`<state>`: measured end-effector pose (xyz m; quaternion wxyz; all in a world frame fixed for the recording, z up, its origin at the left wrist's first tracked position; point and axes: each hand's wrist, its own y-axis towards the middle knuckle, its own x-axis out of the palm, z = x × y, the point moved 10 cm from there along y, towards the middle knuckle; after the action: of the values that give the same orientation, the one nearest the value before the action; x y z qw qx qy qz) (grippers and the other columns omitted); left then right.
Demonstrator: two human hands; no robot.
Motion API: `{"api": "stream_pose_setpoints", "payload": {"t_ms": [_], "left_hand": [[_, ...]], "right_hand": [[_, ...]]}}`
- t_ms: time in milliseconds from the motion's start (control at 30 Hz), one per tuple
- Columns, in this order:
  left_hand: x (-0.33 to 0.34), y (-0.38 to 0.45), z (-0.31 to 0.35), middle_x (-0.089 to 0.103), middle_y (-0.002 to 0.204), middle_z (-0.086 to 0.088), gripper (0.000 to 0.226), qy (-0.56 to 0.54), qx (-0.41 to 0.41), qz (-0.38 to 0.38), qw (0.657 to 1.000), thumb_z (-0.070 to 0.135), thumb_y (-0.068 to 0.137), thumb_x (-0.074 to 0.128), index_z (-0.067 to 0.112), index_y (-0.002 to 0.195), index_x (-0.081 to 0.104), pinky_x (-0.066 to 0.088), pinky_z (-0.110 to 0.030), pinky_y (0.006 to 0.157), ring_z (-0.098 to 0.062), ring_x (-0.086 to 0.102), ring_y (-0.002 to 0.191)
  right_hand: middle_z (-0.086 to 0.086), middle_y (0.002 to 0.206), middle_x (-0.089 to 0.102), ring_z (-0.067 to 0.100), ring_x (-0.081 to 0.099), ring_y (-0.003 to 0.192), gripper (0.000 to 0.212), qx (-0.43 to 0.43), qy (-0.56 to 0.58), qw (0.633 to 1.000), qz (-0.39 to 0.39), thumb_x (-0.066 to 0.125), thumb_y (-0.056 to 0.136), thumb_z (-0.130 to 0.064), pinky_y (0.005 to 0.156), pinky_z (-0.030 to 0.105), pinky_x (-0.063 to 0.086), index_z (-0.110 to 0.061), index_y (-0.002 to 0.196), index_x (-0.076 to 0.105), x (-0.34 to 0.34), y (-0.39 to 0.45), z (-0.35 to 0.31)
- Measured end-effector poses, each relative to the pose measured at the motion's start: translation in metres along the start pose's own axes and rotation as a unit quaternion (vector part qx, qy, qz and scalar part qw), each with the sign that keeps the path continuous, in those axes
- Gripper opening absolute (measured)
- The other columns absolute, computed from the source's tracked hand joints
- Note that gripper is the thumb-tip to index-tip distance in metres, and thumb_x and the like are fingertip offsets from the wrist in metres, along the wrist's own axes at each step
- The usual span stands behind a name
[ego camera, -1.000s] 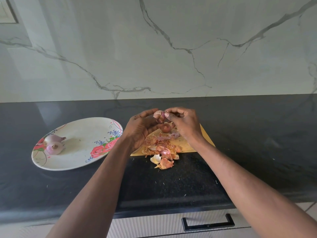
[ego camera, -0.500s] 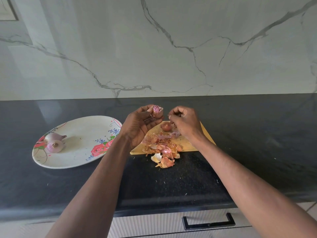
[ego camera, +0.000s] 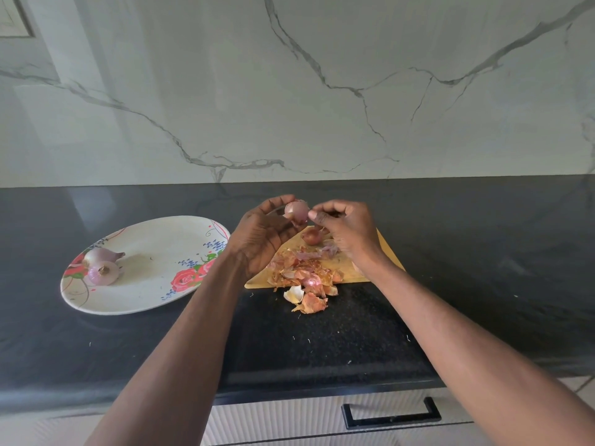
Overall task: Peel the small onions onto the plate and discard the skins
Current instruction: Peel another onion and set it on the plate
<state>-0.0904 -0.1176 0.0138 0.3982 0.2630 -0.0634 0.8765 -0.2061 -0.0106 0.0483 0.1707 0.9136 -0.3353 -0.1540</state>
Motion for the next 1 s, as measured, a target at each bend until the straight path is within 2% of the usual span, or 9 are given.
{"api": "stream_pose_setpoints", "payload": {"t_ms": [100, 233, 367, 533, 600, 700, 800, 900, 1000], "left_hand": [[0.004, -0.001, 0.0, 0.068, 0.107, -0.02, 0.027, -0.014, 0.004, -0.012, 1.0, -0.013, 0.091, 0.051, 0.0, 0.112, 0.063, 0.054, -0.044, 0.1, -0.029, 0.069, 0.093], [0.002, -0.003, -0.001, 0.071, 0.103, -0.017, 0.028, -0.017, -0.001, 0.0, 1.0, -0.008, 0.082, 0.062, 0.002, 0.108, 0.065, 0.059, -0.037, 0.09, -0.027, 0.072, 0.089], [-0.003, -0.002, -0.004, 0.072, 0.104, -0.017, 0.025, -0.017, -0.012, 0.017, 1.0, -0.009, 0.092, 0.056, 0.004, 0.11, 0.066, 0.055, -0.045, 0.097, -0.031, 0.07, 0.098], [-0.001, -0.003, -0.001, 0.072, 0.104, -0.015, 0.02, -0.014, -0.015, 0.019, 1.0, -0.002, 0.096, 0.055, 0.004, 0.113, 0.065, 0.059, -0.038, 0.092, -0.027, 0.07, 0.095], [-0.002, -0.003, -0.001, 0.072, 0.102, -0.016, 0.02, -0.017, -0.018, 0.023, 0.999, -0.003, 0.097, 0.054, 0.004, 0.113, 0.065, 0.058, -0.038, 0.092, -0.027, 0.07, 0.094], [-0.003, -0.004, -0.003, 0.069, 0.105, -0.021, 0.021, -0.027, -0.026, 0.025, 0.999, -0.005, 0.096, 0.052, 0.0, 0.113, 0.063, 0.058, -0.04, 0.092, -0.031, 0.069, 0.097], [-0.001, -0.005, -0.003, 0.069, 0.105, -0.021, 0.019, -0.029, -0.028, 0.016, 0.999, -0.004, 0.096, 0.053, -0.002, 0.113, 0.061, 0.059, -0.041, 0.091, -0.03, 0.071, 0.095], [0.001, -0.006, -0.003, 0.07, 0.102, -0.023, 0.019, -0.043, -0.028, 0.016, 0.999, -0.002, 0.095, 0.055, -0.004, 0.114, 0.059, 0.06, -0.041, 0.09, -0.032, 0.072, 0.093], [0.003, -0.007, -0.003, 0.07, 0.1, -0.023, 0.016, -0.046, -0.031, 0.015, 0.998, -0.001, 0.095, 0.055, -0.003, 0.11, 0.059, 0.061, -0.04, 0.088, -0.032, 0.073, 0.091]], "right_hand": [[-0.006, 0.077, 0.069, -0.007, 0.065, 0.057, 0.004, -0.015, -0.037, 0.999, -0.001, 0.07, 0.09, -0.004, 0.051, 0.007, 0.045, -0.006, 0.092, 0.073, 0.002, -0.002, -0.006], [-0.004, 0.082, 0.065, -0.013, 0.062, 0.059, 0.006, -0.041, -0.097, 0.994, -0.005, 0.064, 0.095, -0.005, 0.052, 0.006, 0.043, -0.004, 0.093, 0.069, 0.008, -0.003, -0.008], [-0.008, 0.08, 0.063, -0.011, 0.059, 0.065, 0.007, -0.056, -0.139, 0.989, -0.001, 0.063, 0.096, -0.009, 0.057, 0.009, 0.045, -0.011, 0.091, 0.066, 0.011, -0.001, -0.006], [-0.007, 0.082, 0.062, 0.003, 0.057, 0.073, 0.005, -0.056, -0.154, 0.986, 0.012, 0.063, 0.096, -0.012, 0.061, 0.011, 0.045, -0.012, 0.092, 0.065, 0.006, 0.002, -0.003], [-0.005, 0.085, 0.063, 0.005, 0.058, 0.076, 0.004, -0.058, -0.157, 0.986, 0.014, 0.065, 0.094, -0.009, 0.064, 0.013, 0.047, -0.013, 0.093, 0.066, 0.005, 0.002, -0.004], [-0.005, 0.096, 0.067, 0.001, 0.06, 0.083, 0.016, -0.078, -0.16, 0.984, 0.013, 0.066, 0.091, -0.002, 0.071, 0.01, 0.05, -0.011, 0.103, 0.071, 0.005, 0.0, -0.01], [-0.009, 0.086, 0.07, -0.002, 0.064, 0.073, 0.009, -0.09, -0.144, 0.985, 0.016, 0.071, 0.091, -0.011, 0.065, 0.01, 0.051, -0.011, 0.098, 0.077, 0.004, -0.003, -0.017], [-0.011, 0.08, 0.069, -0.007, 0.065, 0.064, 0.008, -0.08, -0.113, 0.99, 0.018, 0.073, 0.09, -0.011, 0.056, 0.008, 0.048, -0.008, 0.096, 0.077, 0.003, -0.005, -0.017], [-0.008, 0.079, 0.071, -0.004, 0.066, 0.061, 0.01, -0.07, -0.105, 0.992, 0.011, 0.076, 0.088, -0.016, 0.056, 0.01, 0.048, -0.008, 0.094, 0.077, 0.005, -0.005, -0.013]]}}
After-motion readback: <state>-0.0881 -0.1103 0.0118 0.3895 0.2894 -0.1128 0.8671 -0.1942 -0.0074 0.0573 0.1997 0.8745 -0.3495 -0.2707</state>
